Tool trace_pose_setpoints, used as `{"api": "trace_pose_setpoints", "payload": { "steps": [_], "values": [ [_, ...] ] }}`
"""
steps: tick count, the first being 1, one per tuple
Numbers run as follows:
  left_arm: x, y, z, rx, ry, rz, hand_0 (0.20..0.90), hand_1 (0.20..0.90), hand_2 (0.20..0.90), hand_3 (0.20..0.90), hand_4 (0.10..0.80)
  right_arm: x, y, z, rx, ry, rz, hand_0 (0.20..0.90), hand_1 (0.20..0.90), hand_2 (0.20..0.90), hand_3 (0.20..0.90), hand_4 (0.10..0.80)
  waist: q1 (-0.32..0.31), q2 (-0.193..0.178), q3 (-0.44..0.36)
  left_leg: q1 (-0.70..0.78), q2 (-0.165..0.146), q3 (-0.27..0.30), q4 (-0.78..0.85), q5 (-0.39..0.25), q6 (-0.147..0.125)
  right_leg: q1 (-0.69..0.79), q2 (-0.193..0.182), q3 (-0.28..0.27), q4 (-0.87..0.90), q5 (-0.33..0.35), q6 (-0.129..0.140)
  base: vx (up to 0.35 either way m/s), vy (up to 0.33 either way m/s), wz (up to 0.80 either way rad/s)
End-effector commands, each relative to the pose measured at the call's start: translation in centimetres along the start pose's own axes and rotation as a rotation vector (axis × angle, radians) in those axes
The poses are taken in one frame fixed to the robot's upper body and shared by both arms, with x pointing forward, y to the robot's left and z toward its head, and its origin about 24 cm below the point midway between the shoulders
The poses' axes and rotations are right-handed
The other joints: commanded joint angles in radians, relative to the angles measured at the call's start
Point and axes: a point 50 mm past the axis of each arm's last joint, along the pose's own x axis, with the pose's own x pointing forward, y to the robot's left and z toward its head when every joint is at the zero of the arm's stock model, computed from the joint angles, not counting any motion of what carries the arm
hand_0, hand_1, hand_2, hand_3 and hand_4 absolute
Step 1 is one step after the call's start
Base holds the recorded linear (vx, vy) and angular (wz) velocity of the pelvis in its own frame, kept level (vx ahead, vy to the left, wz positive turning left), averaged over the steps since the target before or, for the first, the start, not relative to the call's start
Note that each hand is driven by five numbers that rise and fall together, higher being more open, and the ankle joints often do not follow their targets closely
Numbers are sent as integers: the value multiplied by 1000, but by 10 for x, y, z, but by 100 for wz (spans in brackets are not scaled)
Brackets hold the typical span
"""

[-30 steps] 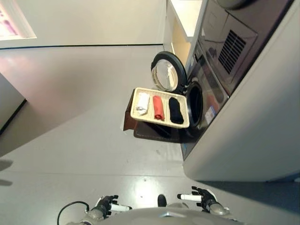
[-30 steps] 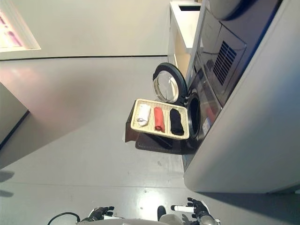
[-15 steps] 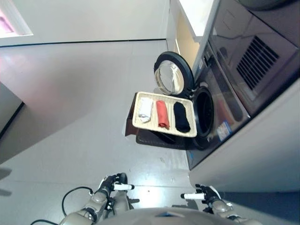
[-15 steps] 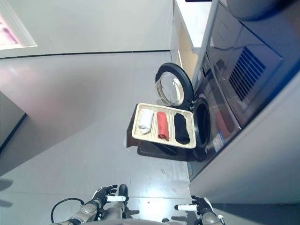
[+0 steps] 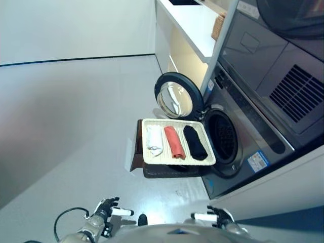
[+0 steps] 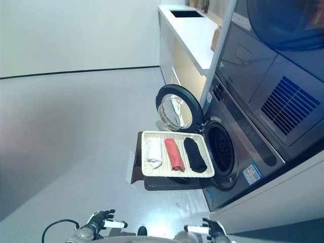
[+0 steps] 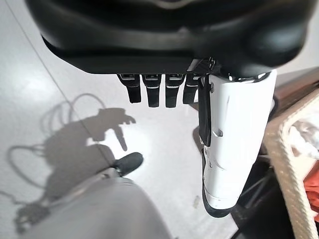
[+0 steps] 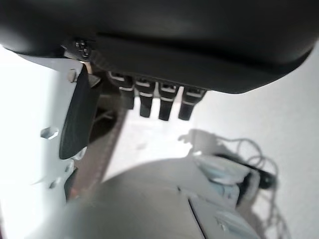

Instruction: Pick up the clothes and place them into the washing machine

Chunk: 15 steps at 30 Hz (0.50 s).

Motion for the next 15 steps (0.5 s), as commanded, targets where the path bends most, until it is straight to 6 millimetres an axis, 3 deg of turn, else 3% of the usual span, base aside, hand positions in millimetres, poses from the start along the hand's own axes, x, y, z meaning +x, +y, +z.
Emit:
{"api": "trace_pose_setpoints", "payload": {
  "steps": [1,3,4,6,10,12,13,15],
  "values": [
    [1,15,11,-9,-48,38,900,900,900,900,800,-2,-23,-8,-45,19,-62,900,900,900,900,800,-28,-30,-17,30,7,23,50,-102,-124,-13,35,-111,-357,265,-10,442,-44,7],
    [1,14,11,-9,-49,36,900,900,900,900,800,-2,-23,-8,-47,19,-60,900,900,900,900,800,-37,-29,-13,56,6,19,35,-110,-126,-19,48,-114,-410,294,-5,311,-31,9],
    [2,12,16,-15,-69,32,900,900,900,900,800,-2,-22,-8,-51,18,-55,900,900,900,900,800,-54,-32,-13,77,0,10,22,-119,-128,-41,55,-71,-428,318,2,263,-41,21],
    [2,6,17,-21,-76,17,900,900,900,900,800,-3,-20,-13,-44,29,-50,900,900,900,900,800,-57,-40,-24,98,-3,0,6,-132,-135,-17,62,-38,-459,327,-4,264,-58,35],
    [2,-5,16,-33,-75,-10,900,900,900,900,800,-3,-20,-15,-47,34,-49,900,900,900,900,800,-51,-36,-48,110,15,-1,14,-150,-144,21,73,-38,-475,322,-16,185,-82,18],
    [2,-9,24,-35,-105,-25,900,900,900,900,800,-2,-20,-7,-45,1,-45,900,900,900,900,800,-52,-35,-55,82,35,3,150,-155,-171,58,97,-37,-477,289,-44,214,-143,-4],
    [2,-9,24,-35,-105,-25,900,900,900,900,800,-2,-20,-7,-45,1,-45,900,900,900,900,800,-53,-34,-54,80,36,3,155,-159,-172,59,98,-37,-478,289,-44,140,-134,2],
    [3,-7,26,-46,-114,-18,900,900,900,900,800,-1,-19,0,-62,-24,-34,900,900,900,900,800,-44,-46,-38,9,49,7,350,-91,-207,105,116,-24,-486,268,-72,104,-184,3]
  ]
}}
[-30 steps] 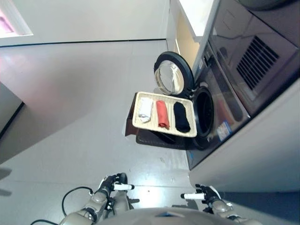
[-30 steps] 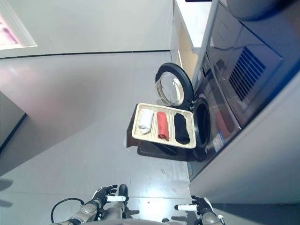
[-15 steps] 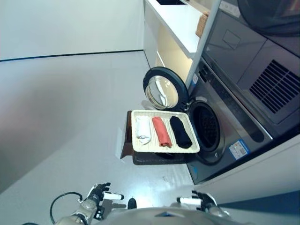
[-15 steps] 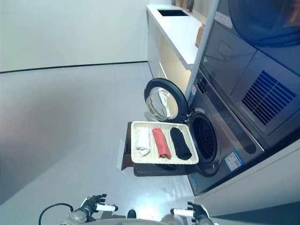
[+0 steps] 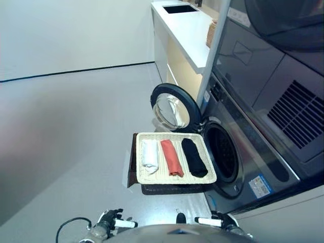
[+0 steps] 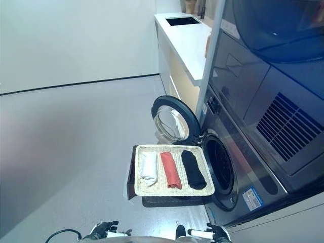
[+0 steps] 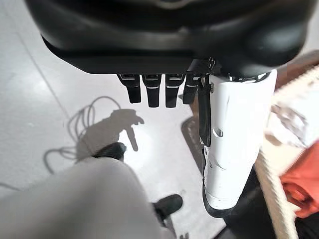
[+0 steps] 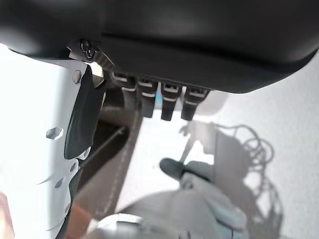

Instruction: Pick up the clothes and place them into the washing machine

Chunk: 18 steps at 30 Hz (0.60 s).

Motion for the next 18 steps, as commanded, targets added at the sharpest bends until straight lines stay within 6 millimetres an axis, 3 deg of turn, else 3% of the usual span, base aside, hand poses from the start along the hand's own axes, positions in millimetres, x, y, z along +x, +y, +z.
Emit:
{"api": "trace_pose_setpoints", "payload": {
  "steps": [1,2,3,5,7,9,12,13,14,18],
  "values": [
    [3,20,34,-59,-134,64,900,900,900,900,800,2,-5,19,-66,-72,-2,900,900,900,900,800,27,-70,58,-150,-44,4,496,93,-70,29,-11,71,15,-53,11,90,-192,9],
    [3,20,34,-59,-135,64,900,900,900,900,800,2,-5,19,-66,-72,-2,900,900,900,900,800,26,-68,59,-155,-42,2,505,89,-71,28,-9,70,16,-53,11,173,-243,10],
    [3,22,34,-82,-139,80,900,900,900,900,800,3,-5,30,-80,-108,7,900,900,900,900,800,61,-95,83,-236,-92,-28,654,100,-57,57,-22,89,10,-57,-2,142,-118,-2],
    [2,22,29,-108,-127,90,900,900,900,900,800,4,-4,38,-70,-137,9,900,900,900,900,800,78,-101,86,-299,-76,-17,666,101,-42,74,-22,106,6,-69,-7,191,-80,-20],
    [1,22,21,-126,-103,98,900,900,900,900,800,4,-3,47,-62,-167,8,900,900,900,900,800,102,-95,84,-322,-47,-19,539,84,-30,94,-15,125,4,-86,1,217,17,-46],
    [0,22,13,-137,-78,112,900,900,900,900,800,4,-1,53,-58,-190,5,900,900,900,900,800,117,-74,78,-307,-14,-21,272,90,-27,117,1,147,-2,-114,15,263,80,-40],
    [0,18,11,-126,-67,107,900,900,900,900,800,4,-4,55,-60,-199,-9,900,900,900,900,800,127,-32,65,-294,15,-38,-25,176,-45,152,21,161,-4,-168,32,271,107,-3],
    [0,18,10,-127,-64,107,900,900,900,900,800,5,-5,55,-57,-198,-12,900,900,900,900,800,128,-24,62,-290,14,-35,-33,191,-50,165,22,164,-4,-179,35,339,136,10],
    [0,16,6,-132,-54,107,900,900,900,900,800,5,-2,54,-70,-195,-5,900,900,900,900,800,136,-13,39,-264,-6,-69,-51,192,-41,182,22,178,-4,-192,39,245,100,-10],
    [0,17,9,-110,-73,102,900,900,900,900,800,5,0,54,-63,-193,-4,900,900,900,900,800,137,-19,21,-243,-26,-43,-18,165,-30,210,-15,180,-2,-200,54,233,128,-46]
  ]
}}
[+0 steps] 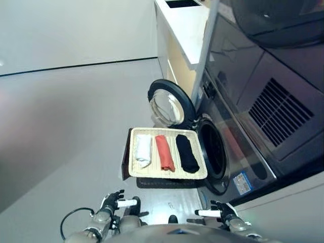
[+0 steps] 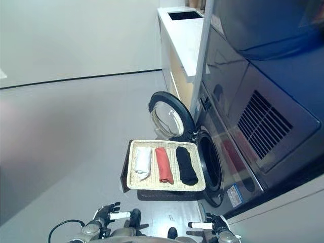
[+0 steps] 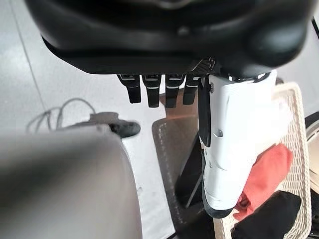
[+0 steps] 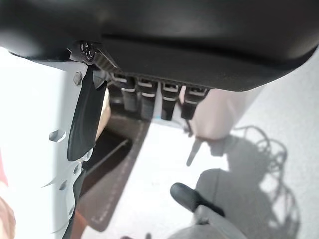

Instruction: Pick up the clothes and place them into the washing machine

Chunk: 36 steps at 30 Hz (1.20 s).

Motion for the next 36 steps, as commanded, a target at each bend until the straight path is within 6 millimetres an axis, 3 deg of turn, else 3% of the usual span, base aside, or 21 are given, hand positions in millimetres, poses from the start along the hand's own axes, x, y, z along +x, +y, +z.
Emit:
{"api": "trace_pose_setpoints", "payload": {
  "steps": [1,3,7,10,12,13,14,16,17,19,25,27,28,36],
  "values": [
    [-3,12,-9,68,-2,29,900,900,900,900,800,3,1,27,22,-111,-12,900,900,900,900,800,4,-33,-41,-53,-70,18,28,27,96,153,-110,54,-34,-62,156,201,138,-45],
    [-2,17,-6,66,-11,38,900,900,900,900,800,3,2,23,16,-87,-7,900,900,900,900,800,19,-43,-59,-46,-97,31,45,-8,117,151,-145,57,0,-64,177,231,162,-43],
    [-2,21,-3,67,-17,46,900,900,900,900,800,3,6,17,14,-62,6,900,900,900,900,800,35,-50,-64,-29,-118,36,52,-40,144,100,-162,54,146,-66,200,146,129,-23],
    [-1,25,0,78,-23,51,900,900,900,900,800,4,7,25,5,-88,13,900,900,900,900,800,8,-36,-22,5,-116,22,60,-53,163,-26,-131,58,367,10,228,58,121,-1],
    [-1,28,2,87,-21,52,900,900,900,900,800,4,7,33,9,-115,14,900,900,900,900,800,-17,-21,8,27,-109,-3,61,-57,167,-95,-105,52,448,17,222,96,64,9],
    [-1,29,1,90,-14,53,900,900,900,900,800,4,7,34,11,-121,12,900,900,900,900,800,-19,-18,9,36,-106,-8,52,-61,164,-113,-112,28,420,10,209,200,-8,23],
    [-1,31,-1,91,-5,57,900,900,900,900,800,4,6,36,7,-128,9,900,900,900,900,800,-17,-18,7,47,-102,-9,40,-65,158,-117,-137,-19,355,-6,195,240,-83,22],
    [-2,32,-5,87,4,68,900,900,900,900,800,5,5,41,-14,-145,-8,900,900,900,900,800,-15,-27,9,78,-87,-6,4,-76,136,-130,-206,-133,194,22,191,241,-167,15],
    [-2,34,-5,81,0,75,900,900,900,900,800,5,3,47,-36,-170,-17,900,900,900,900,800,-18,-37,13,91,-87,-9,-8,-84,126,-124,-223,-153,125,51,197,210,-165,-6],
    [-2,36,-2,77,-18,93,900,900,900,900,800,5,1,57,-97,-208,-38,900,900,900,900,800,-22,-54,16,100,-87,-14,-18,-95,117,-105,-228,-107,79,68,203,159,-120,5],
    [2,29,28,57,-141,114,900,900,900,900,800,1,-32,133,-304,-401,-229,900,900,900,900,800,-7,-51,86,-34,-58,-25,-4,-52,82,-158,-221,-170,74,70,194,-125,-113,45],
    [3,24,42,68,-183,106,900,900,900,900,800,-3,-47,154,-336,-440,-294,900,900,900,900,800,-23,-47,116,-110,-33,59,65,-50,75,-194,-241,-209,99,63,190,-210,-56,72],
    [3,21,46,78,-202,96,900,900,900,900,800,-5,-51,164,-348,-458,-312,900,900,900,900,800,-20,-42,135,-134,-26,74,89,-47,74,-209,-243,-217,110,61,188,-136,-38,77],
    [3,23,77,67,-326,119,900,900,900,900,800,-30,-71,243,-391,-634,-443,900,900,900,900,800,9,-16,176,-267,-32,100,116,-29,75,-354,-252,-198,159,74,187,-75,-4,1]
  ]
}}
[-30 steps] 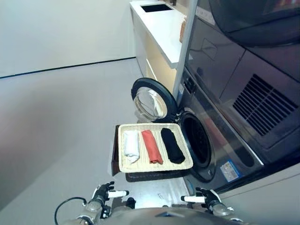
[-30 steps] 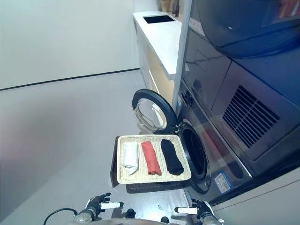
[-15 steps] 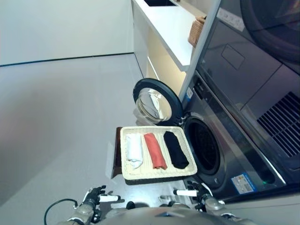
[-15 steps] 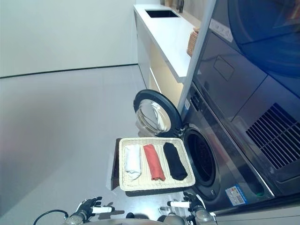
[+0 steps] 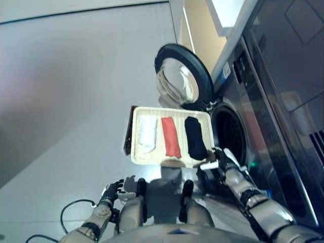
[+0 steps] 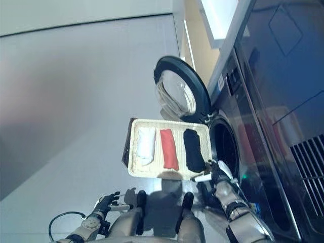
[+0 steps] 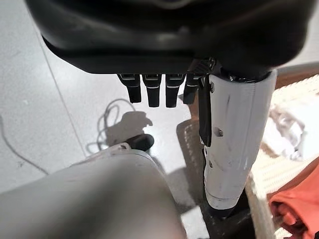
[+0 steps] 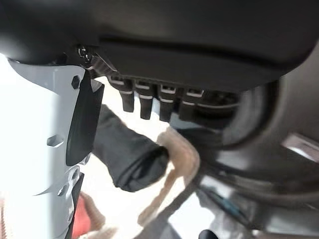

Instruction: Pick up the clothes and place them into the washing machine

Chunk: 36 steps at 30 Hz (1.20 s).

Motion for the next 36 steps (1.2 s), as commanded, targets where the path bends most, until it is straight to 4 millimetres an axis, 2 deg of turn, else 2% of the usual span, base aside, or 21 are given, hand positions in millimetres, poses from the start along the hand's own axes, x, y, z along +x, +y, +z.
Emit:
{"api": "trace_pose_setpoints", "payload": {
  "steps": [1,8,9,10,11,15,16,17,22,24,25,26,27,33,36],
  "values": [
    [6,20,33,-17,-150,72,900,900,900,900,800,15,-53,51,-52,-145,-183,900,900,900,900,800,35,-22,41,-45,-13,18,37,-13,-44,-4,-56,35,51,-45,61,-42,8,-7],
    [7,23,52,-60,-225,97,900,900,900,900,800,19,-108,91,-50,-189,-377,900,900,900,900,800,60,-4,92,-155,-14,10,92,-15,-49,-104,-54,44,88,-45,55,-40,14,1],
    [7,22,56,-60,-237,96,900,900,900,900,800,19,-118,92,-63,-179,-410,900,900,900,900,800,67,1,99,-171,-15,6,102,-18,-49,-119,-57,43,98,-45,55,-51,18,3],
    [7,23,59,-72,-250,105,900,900,900,900,800,17,-135,104,-55,-199,-465,900,900,900,900,800,71,5,105,-203,-19,4,114,-18,-49,-148,-59,45,106,-43,54,-53,26,6],
    [7,24,64,-87,-270,111,900,900,900,900,800,16,-143,109,-64,-205,-492,900,900,900,900,800,74,9,109,-220,-19,2,119,-19,-50,-165,-61,45,112,-42,55,-45,27,11],
    [6,23,74,-109,-314,122,900,900,900,900,800,13,-159,111,-78,-190,-554,900,900,900,900,800,83,20,119,-262,-23,-2,132,-17,-52,-208,-66,45,130,-42,54,-28,19,6],
    [5,25,79,-137,-343,127,900,900,900,900,800,11,-167,116,-73,-196,-584,900,900,900,900,800,86,24,122,-278,-24,-4,136,-16,-52,-220,-67,45,134,-43,54,-58,23,6],
    [2,29,94,-195,-414,146,900,900,900,900,800,7,-182,122,-54,-207,-633,900,900,900,900,800,92,31,129,-309,-28,-5,146,-14,-53,-257,-69,48,153,-44,52,-58,26,10],
    [-4,39,117,-351,-525,204,900,900,900,900,800,4,-194,126,-44,-201,-688,900,900,900,900,800,105,44,138,-369,-35,-8,171,-18,-53,-321,-76,50,194,-53,50,-33,20,9],
    [-12,48,138,-431,-630,232,900,900,900,900,800,3,-194,128,-33,-209,-700,900,900,900,900,800,110,52,141,-416,-43,-12,206,-27,-52,-365,-83,52,231,-64,47,-31,27,5],
    [-15,50,142,-450,-652,241,900,900,900,900,800,3,-194,130,-35,-213,-703,900,900,900,900,800,111,53,139,-430,-44,-14,217,-30,-51,-379,-84,53,242,-67,46,-16,37,12],
    [-16,53,145,-460,-671,250,900,900,900,900,800,3,-192,131,-37,-220,-699,900,900,900,900,800,113,55,138,-442,-45,-14,226,-34,-49,-390,-86,54,251,-70,46,96,5,14],
    [-17,54,146,-471,-679,258,900,900,900,900,800,4,-189,131,-42,-221,-692,900,900,900,900,800,115,54,135,-444,-46,-22,244,-70,-54,-395,-84,61,275,-102,55,96,-1,13],
    [-18,57,150,-462,-689,272,900,900,900,900,800,7,-177,138,-60,-229,-667,900,900,900,900,800,119,56,136,-491,-53,-31,258,-74,-48,-442,-91,67,299,-113,54,10,12,6],
    [-18,57,149,-459,-687,268,900,900,900,900,800,5,-183,138,-65,-218,-681,900,900,900,900,800,126,59,142,-513,-54,-33,255,-70,-47,-466,-95,70,309,-117,53,-28,19,6]
  ]
}}
